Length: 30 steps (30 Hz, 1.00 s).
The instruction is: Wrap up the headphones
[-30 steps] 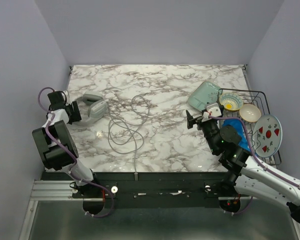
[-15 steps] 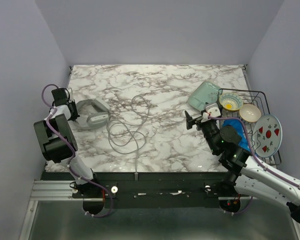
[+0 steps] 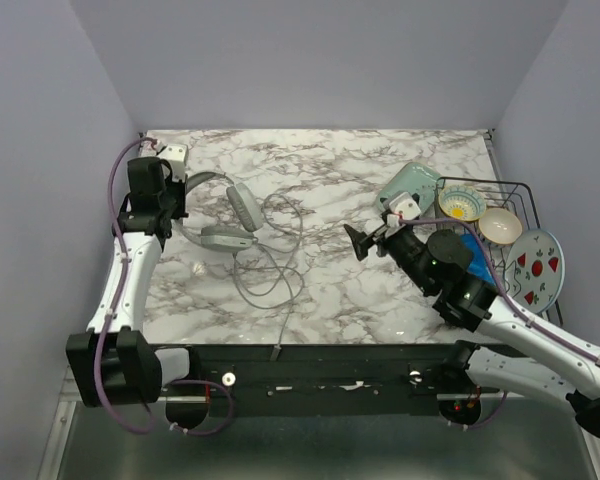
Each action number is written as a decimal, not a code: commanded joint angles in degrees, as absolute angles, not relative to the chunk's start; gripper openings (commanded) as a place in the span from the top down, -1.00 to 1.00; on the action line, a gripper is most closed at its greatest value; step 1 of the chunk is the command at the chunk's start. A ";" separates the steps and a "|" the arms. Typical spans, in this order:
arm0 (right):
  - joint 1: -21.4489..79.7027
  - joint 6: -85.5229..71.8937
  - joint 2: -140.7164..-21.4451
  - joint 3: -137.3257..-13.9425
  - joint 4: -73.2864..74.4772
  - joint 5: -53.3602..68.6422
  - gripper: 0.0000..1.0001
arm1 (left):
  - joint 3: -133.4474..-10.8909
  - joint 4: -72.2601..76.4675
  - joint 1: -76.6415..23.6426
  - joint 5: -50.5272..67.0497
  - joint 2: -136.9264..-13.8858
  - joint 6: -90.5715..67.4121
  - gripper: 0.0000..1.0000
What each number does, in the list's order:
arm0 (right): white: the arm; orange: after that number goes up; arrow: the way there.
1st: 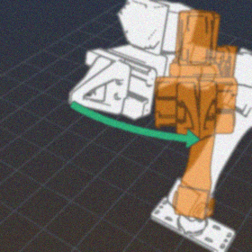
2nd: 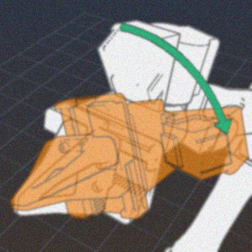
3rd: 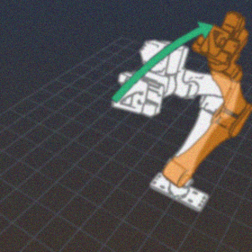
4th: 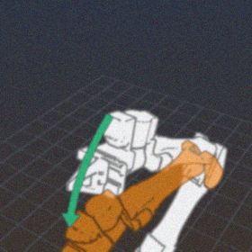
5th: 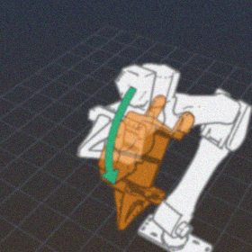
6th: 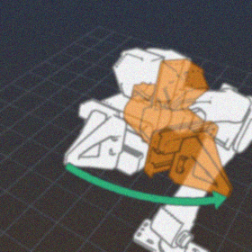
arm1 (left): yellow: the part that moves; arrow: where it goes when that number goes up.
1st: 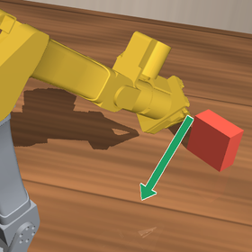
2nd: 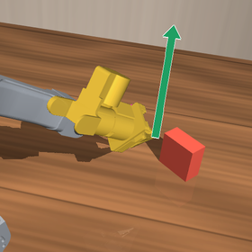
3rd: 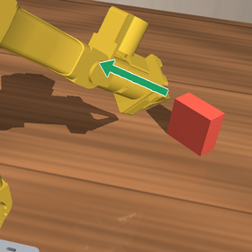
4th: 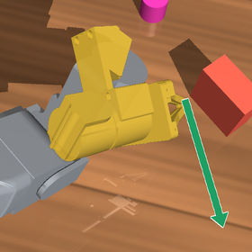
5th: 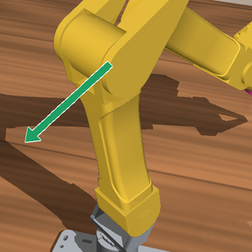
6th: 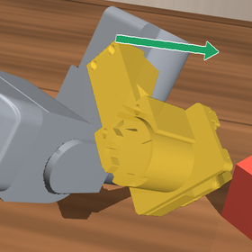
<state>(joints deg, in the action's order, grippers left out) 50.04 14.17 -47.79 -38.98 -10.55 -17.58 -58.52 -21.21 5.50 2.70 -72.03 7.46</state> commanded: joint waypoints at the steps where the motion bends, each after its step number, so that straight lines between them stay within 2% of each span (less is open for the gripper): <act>1: 50.19 10.02 -52.73 -47.45 -4.49 -7.48 -1.00 | -68.96 -27.23 2.11 6.85 -66.10 3.79 1.00; 10: 50.54 11.07 -57.74 -53.87 -8.77 7.80 -1.00 | -92.43 -34.28 1.67 9.05 -64.42 -7.55 1.00; 16: 51.24 11.34 -64.14 -56.60 -15.80 12.12 -1.00 | -101.06 -33.84 1.67 10.89 -65.74 -17.82 1.00; 21: 51.24 10.55 -71.97 -61.94 -18.19 12.39 -1.00 | -105.46 -34.19 1.67 11.69 -67.76 -20.91 1.00; 30: 51.33 11.60 -87.79 -76.54 -9.42 5.90 -1.00 | -109.33 -34.98 1.58 13.80 -68.55 -23.90 1.00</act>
<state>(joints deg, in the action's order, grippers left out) 50.96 11.03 -83.92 -71.37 -14.04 9.67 -106.26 -36.32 1.74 11.03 -69.19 -18.98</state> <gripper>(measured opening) 0.998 0.043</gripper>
